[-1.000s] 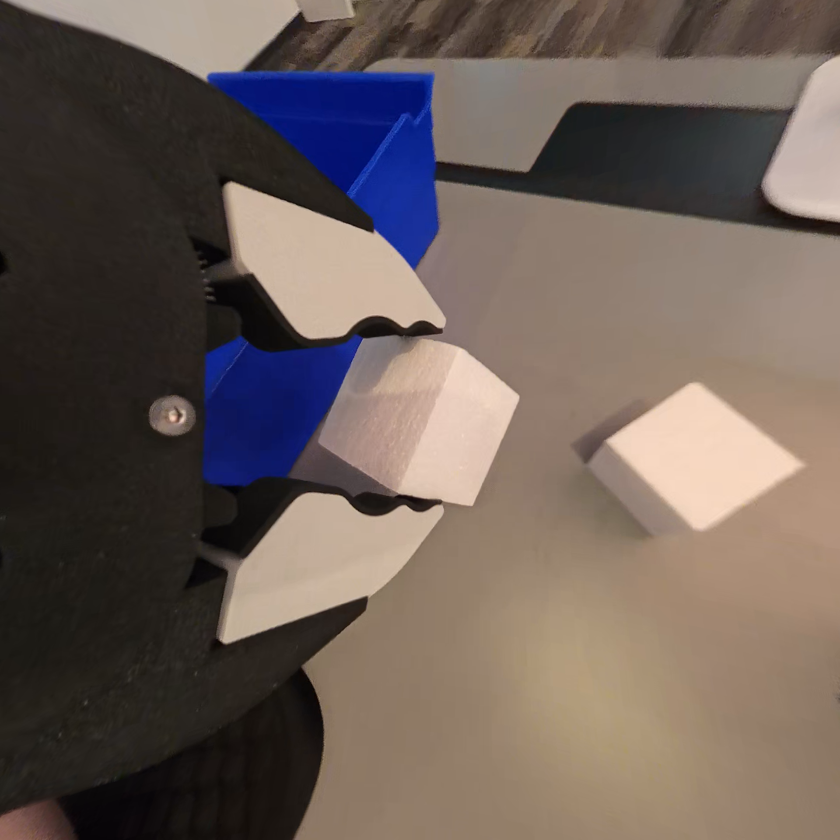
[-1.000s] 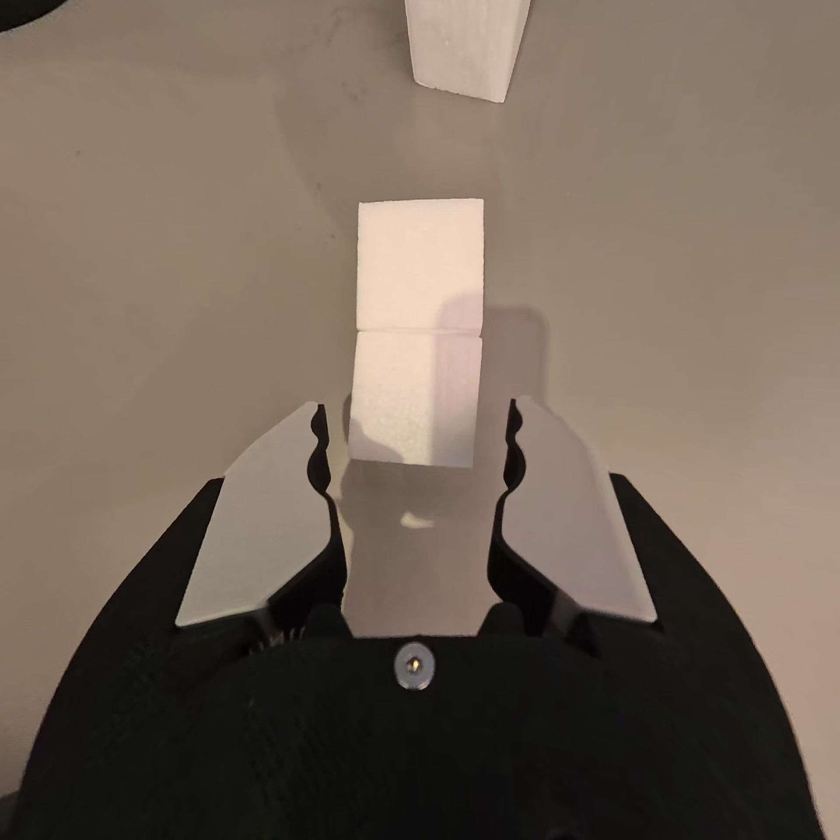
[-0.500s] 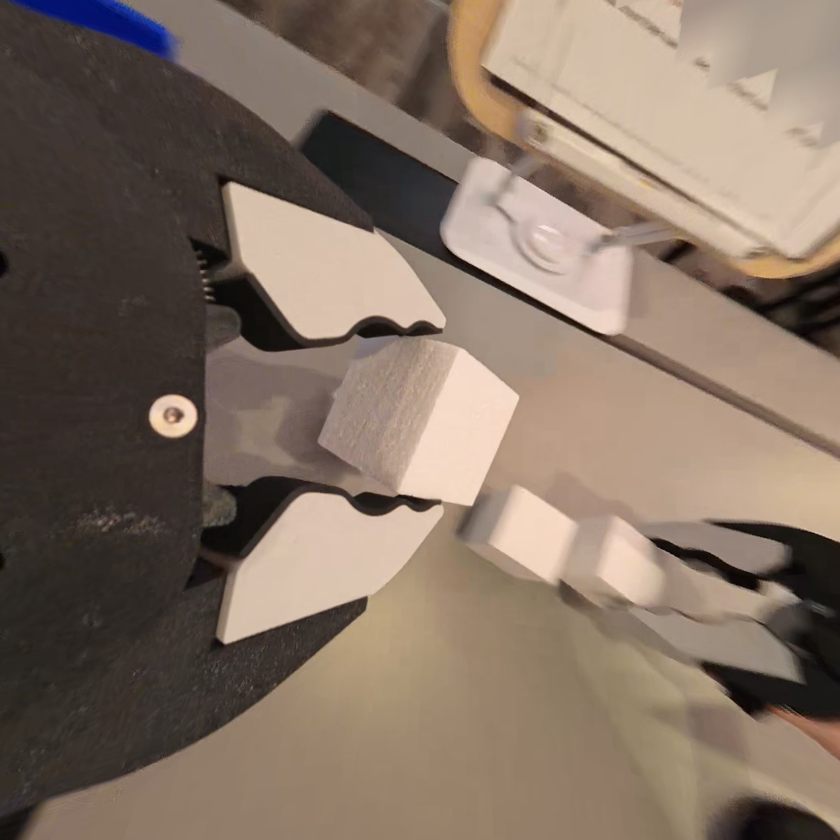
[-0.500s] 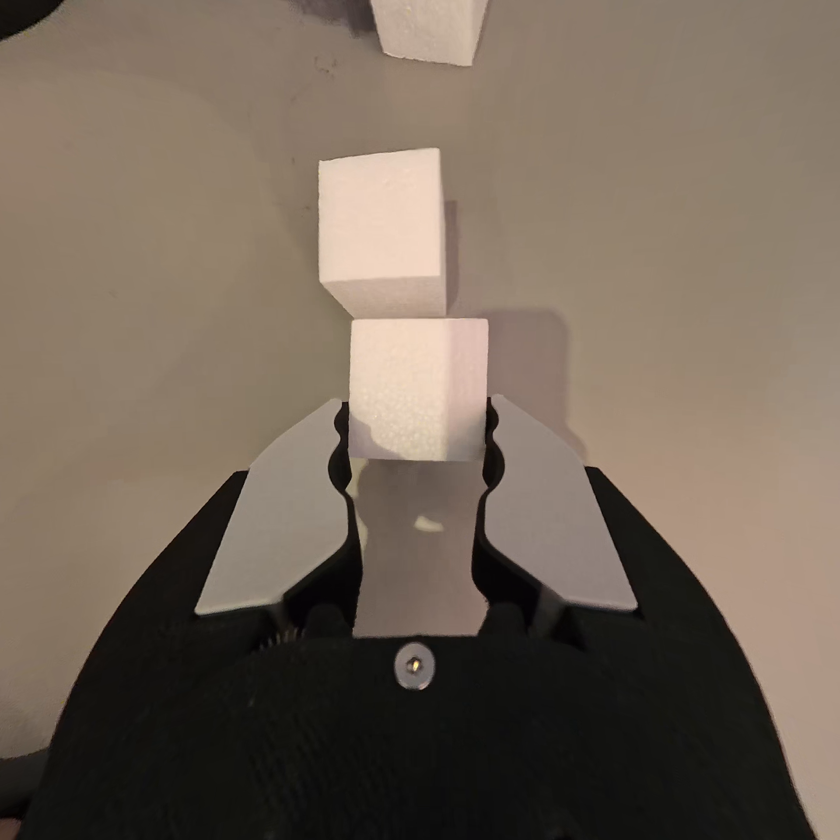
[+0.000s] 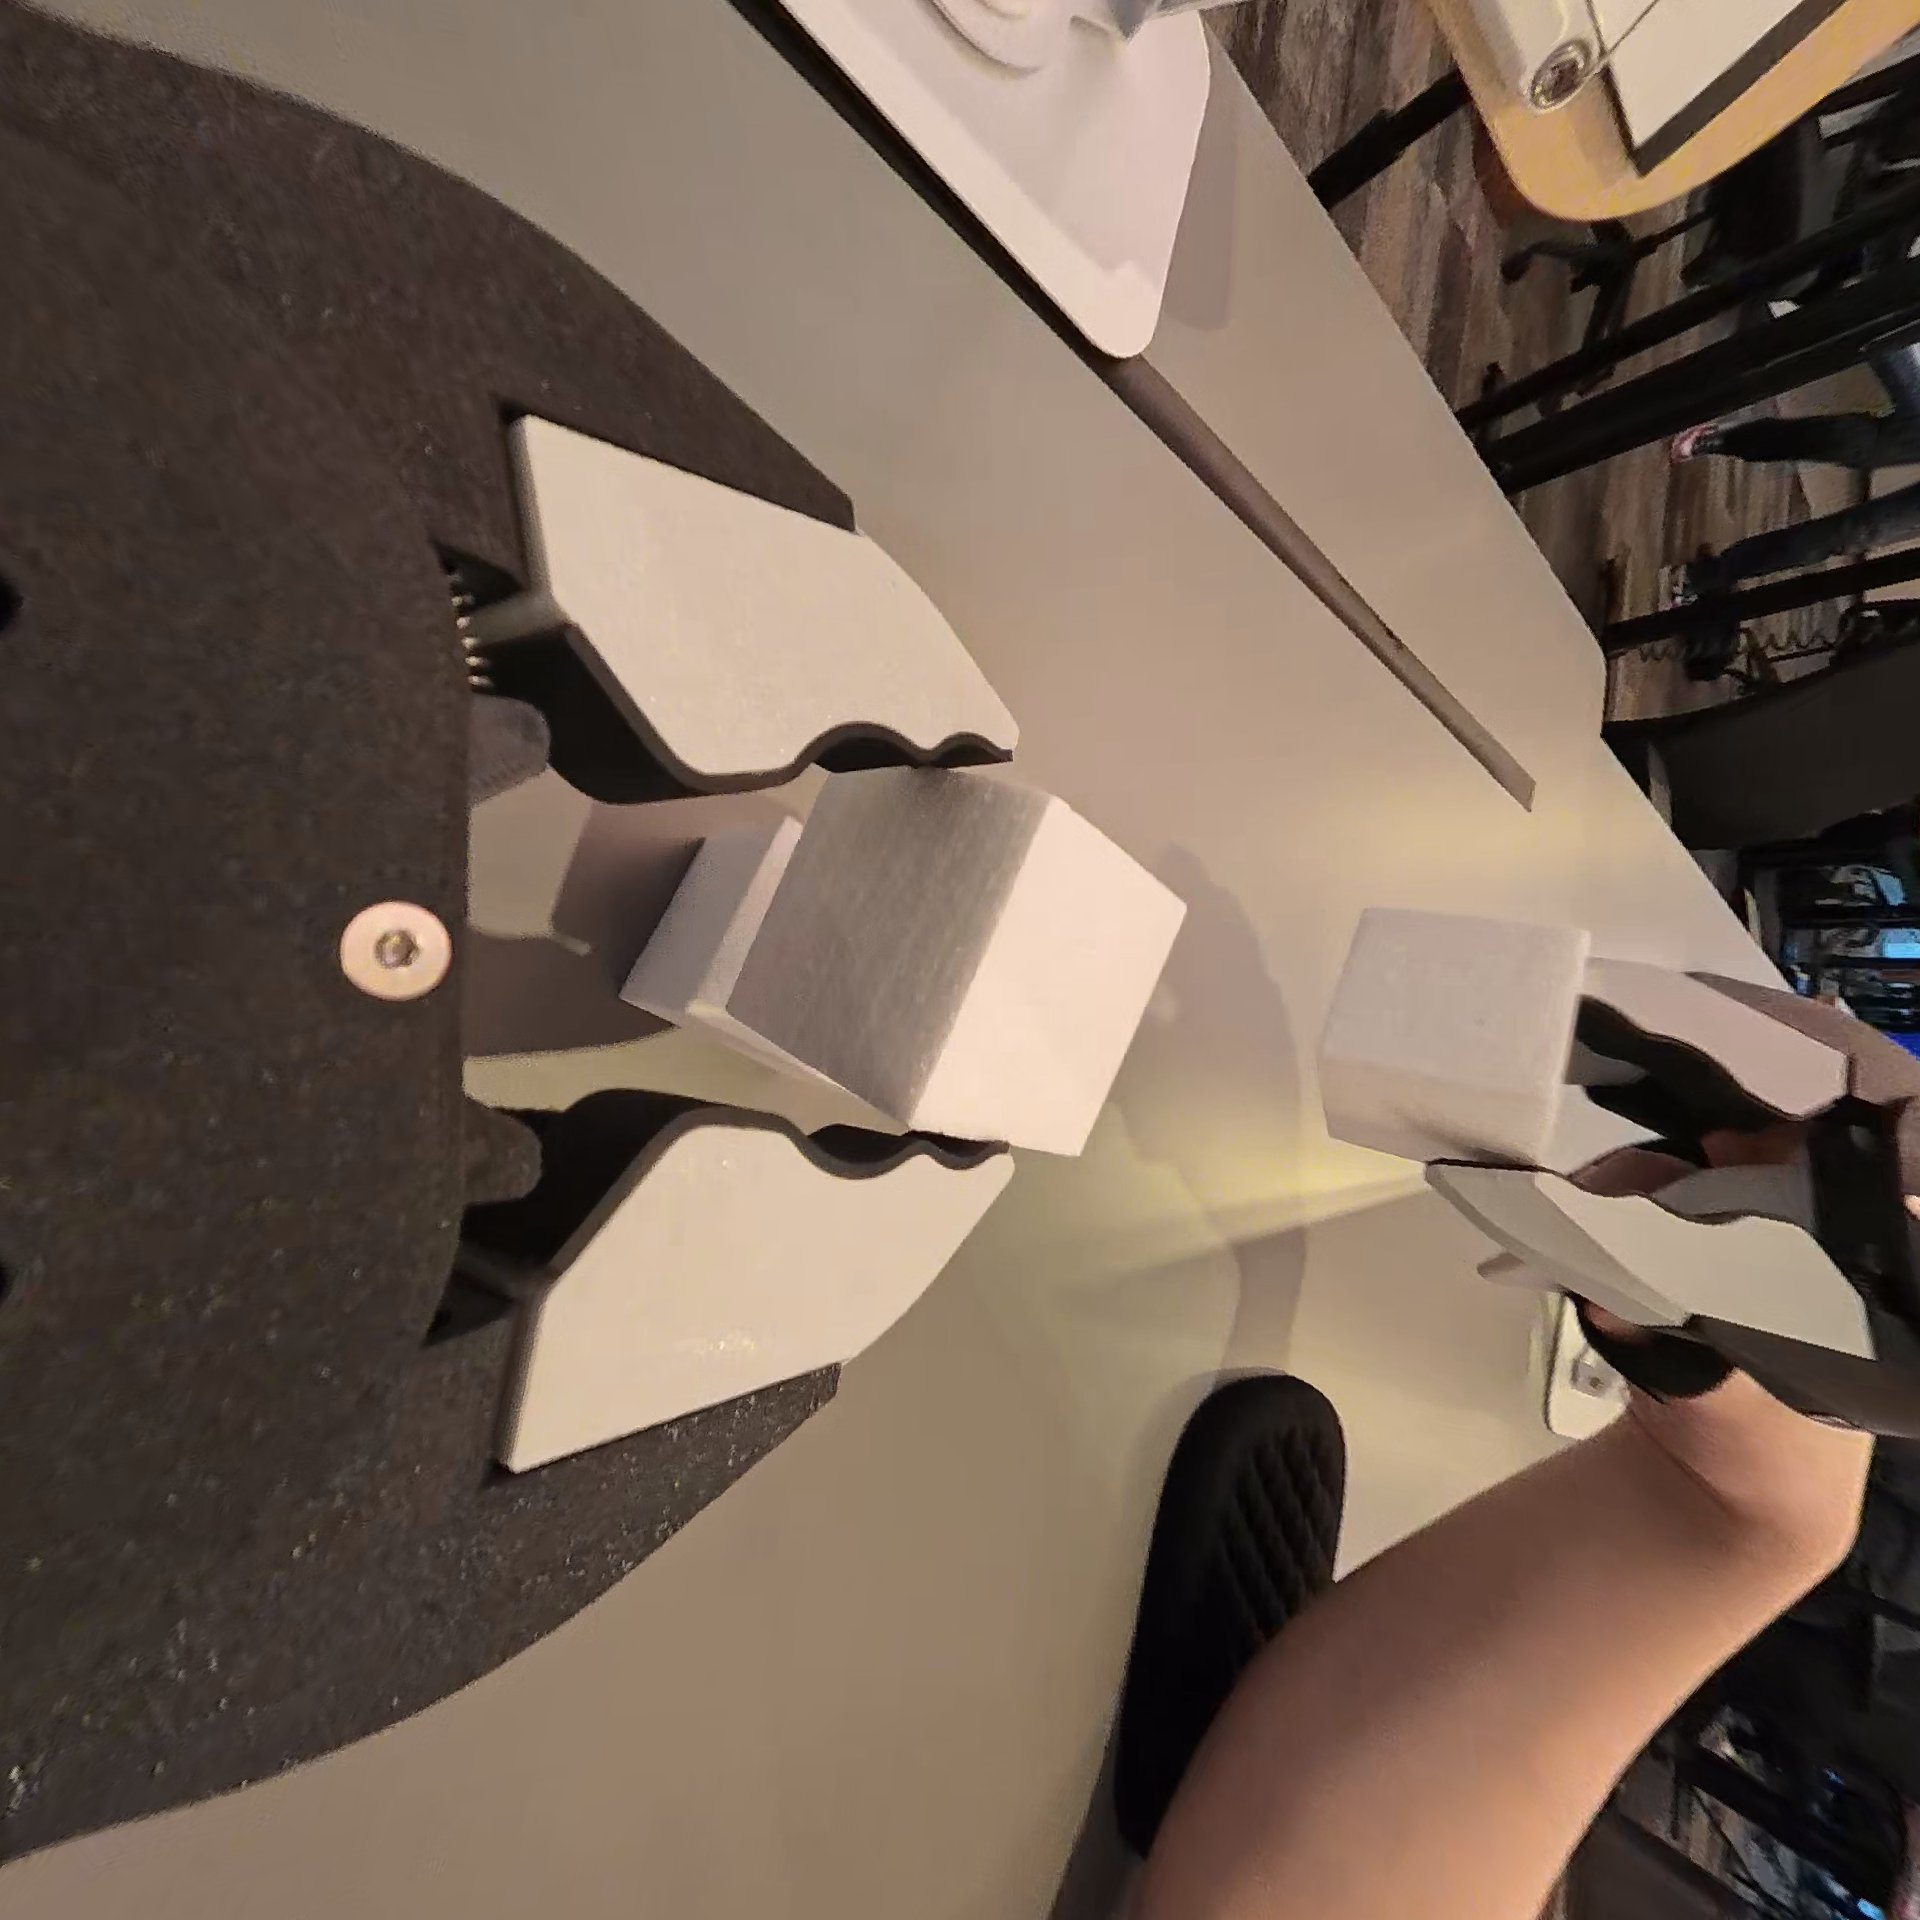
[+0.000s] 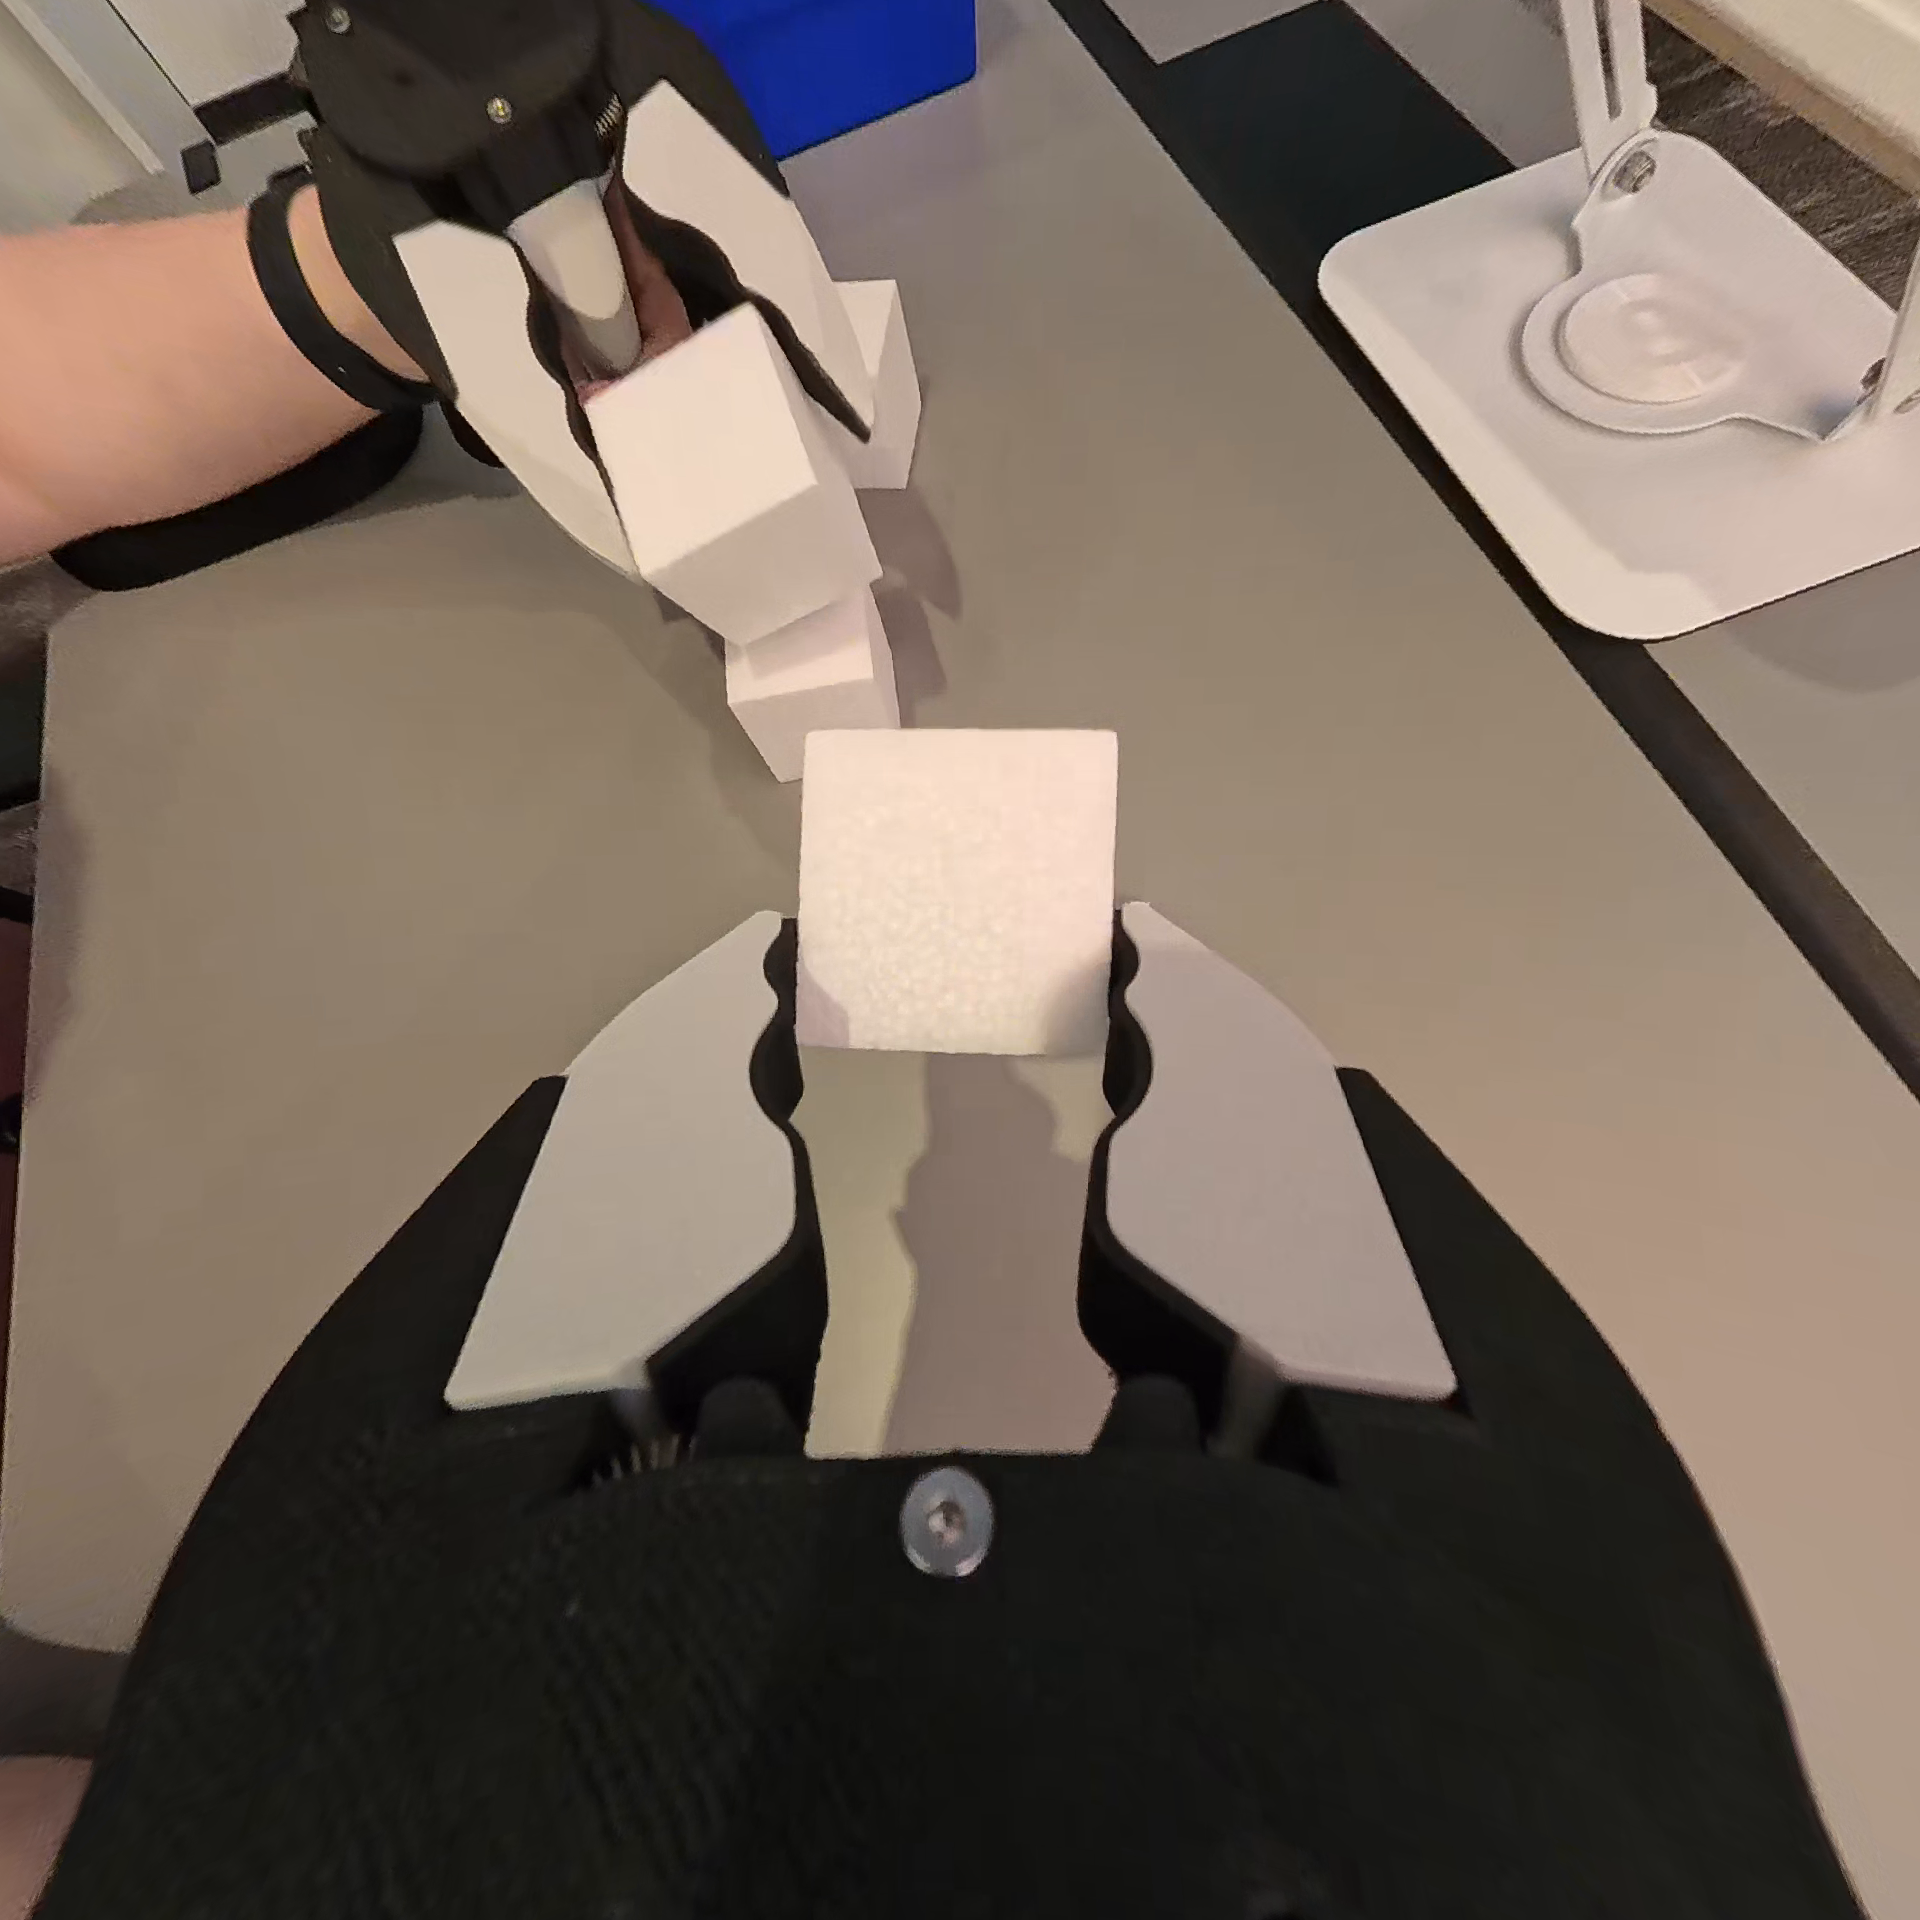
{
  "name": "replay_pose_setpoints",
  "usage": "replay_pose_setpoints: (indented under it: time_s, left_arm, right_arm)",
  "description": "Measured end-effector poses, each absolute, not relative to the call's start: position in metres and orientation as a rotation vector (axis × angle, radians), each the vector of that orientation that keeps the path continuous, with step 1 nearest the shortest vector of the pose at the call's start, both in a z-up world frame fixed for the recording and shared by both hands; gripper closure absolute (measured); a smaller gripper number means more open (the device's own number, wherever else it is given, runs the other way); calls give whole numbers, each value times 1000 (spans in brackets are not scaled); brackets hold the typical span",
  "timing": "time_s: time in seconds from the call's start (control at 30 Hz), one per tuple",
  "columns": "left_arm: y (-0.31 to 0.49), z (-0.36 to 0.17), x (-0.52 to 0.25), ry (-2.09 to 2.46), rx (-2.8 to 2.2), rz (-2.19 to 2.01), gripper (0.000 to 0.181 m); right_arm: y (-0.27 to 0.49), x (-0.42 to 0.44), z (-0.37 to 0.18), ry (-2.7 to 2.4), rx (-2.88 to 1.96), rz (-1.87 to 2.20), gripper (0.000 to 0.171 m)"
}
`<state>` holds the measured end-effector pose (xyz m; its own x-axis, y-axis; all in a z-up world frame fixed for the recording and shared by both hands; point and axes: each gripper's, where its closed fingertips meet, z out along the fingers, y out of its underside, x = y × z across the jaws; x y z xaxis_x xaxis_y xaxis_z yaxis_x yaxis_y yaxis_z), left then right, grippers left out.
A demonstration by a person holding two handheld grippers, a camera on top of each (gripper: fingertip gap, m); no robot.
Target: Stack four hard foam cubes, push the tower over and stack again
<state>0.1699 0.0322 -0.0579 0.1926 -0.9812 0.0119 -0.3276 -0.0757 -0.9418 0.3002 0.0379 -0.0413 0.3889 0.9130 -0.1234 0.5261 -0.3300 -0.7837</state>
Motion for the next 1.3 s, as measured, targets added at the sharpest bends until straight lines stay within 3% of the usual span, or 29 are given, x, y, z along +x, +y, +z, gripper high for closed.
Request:
replay_pose_setpoints:
  time_s: [0.63, 0.83, 1.03, 1.2, 1.3]
  left_arm:
    - [28, -81, 173, 1341, -1632, -979, 114]
    - [24, -60, 168, 1307, -1594, -1057, 107]
    - [37, -10, 122, 1250, -1572, -981, 108]
    - [69, 2, 59, 1132, -1783, -737, 121]
    - [78, 7, 36, 1080, -1837, -633, 118]
  right_arm:
    - [36, 288, -60, -1329, -2038, 701, 114]
    - [37, 270, -39, -1301, -1958, 734, 114]
    - [23, 198, -1, -1304, -1792, 848, 114]
    - [22, 171, -22, -1534, -1816, 709, 114]
    - [19, 166, -28, -1645, -1830, 735, 114]
